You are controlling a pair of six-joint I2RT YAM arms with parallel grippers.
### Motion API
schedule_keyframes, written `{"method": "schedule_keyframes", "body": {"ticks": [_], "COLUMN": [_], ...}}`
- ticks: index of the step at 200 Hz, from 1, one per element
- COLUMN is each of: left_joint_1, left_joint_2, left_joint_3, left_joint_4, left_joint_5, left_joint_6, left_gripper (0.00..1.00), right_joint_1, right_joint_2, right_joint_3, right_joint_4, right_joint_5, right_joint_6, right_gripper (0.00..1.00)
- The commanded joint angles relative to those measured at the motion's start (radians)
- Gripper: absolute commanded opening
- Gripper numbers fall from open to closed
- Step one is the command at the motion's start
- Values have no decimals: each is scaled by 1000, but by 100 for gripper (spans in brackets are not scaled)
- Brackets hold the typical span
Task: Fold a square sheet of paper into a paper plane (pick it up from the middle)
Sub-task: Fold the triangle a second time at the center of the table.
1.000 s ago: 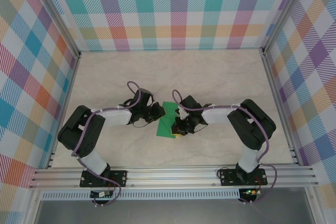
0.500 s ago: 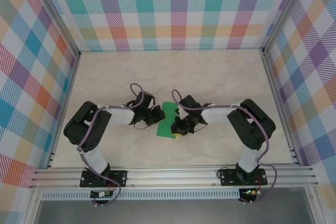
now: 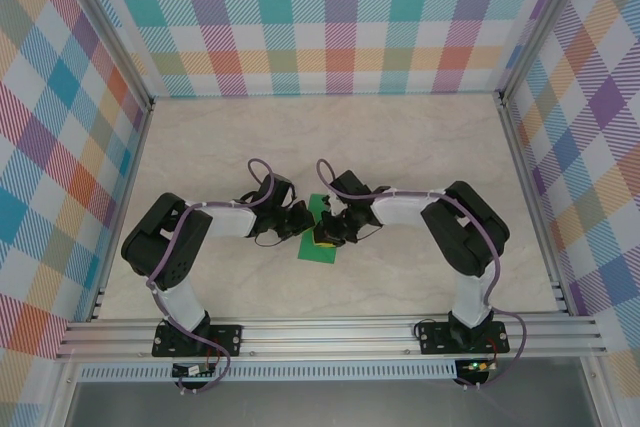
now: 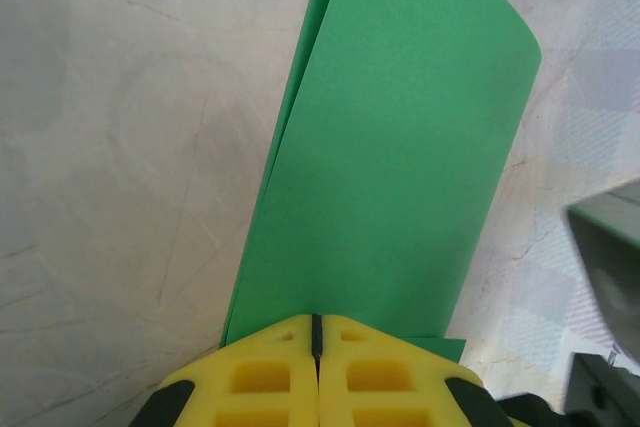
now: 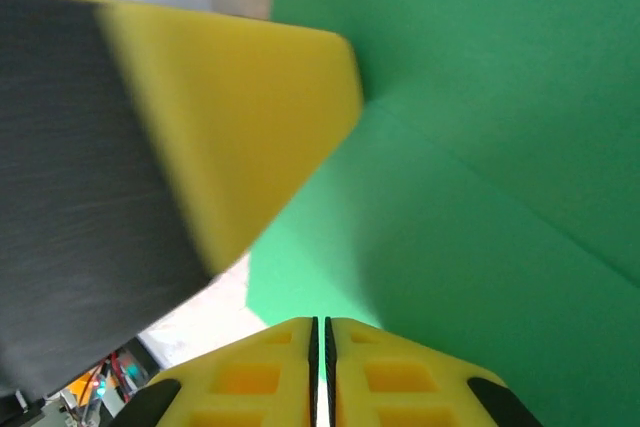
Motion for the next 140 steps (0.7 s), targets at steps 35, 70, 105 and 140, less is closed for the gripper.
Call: {"method": "schedule_keyframes", "body": {"ticks": [35, 70, 105, 140], "left_joint_1": [-8, -8, -7, -8], "left_joint_2": [50, 62, 67, 67], "left_joint_3": [-11, -7, -5, -5], "left_joint_4": [-72, -77, -83, -86], "left_joint_5": [-70, -75, -80, -83], "left_joint_6": [21, 18, 18, 16], "left_gripper": [5, 4, 4, 4], "right_joint_1": [7, 7, 8, 7], "right_joint_2": [11, -50, -77, -122], "right_joint_3": [-21, -82, -165, -231], "right_joint_4": [-104, -71, -43, -27], "right_joint_5": [45, -4, -20, -30], "right_joint_6": [-24, -24, -17, -17], "right_gripper": [13, 14, 14, 15]}}
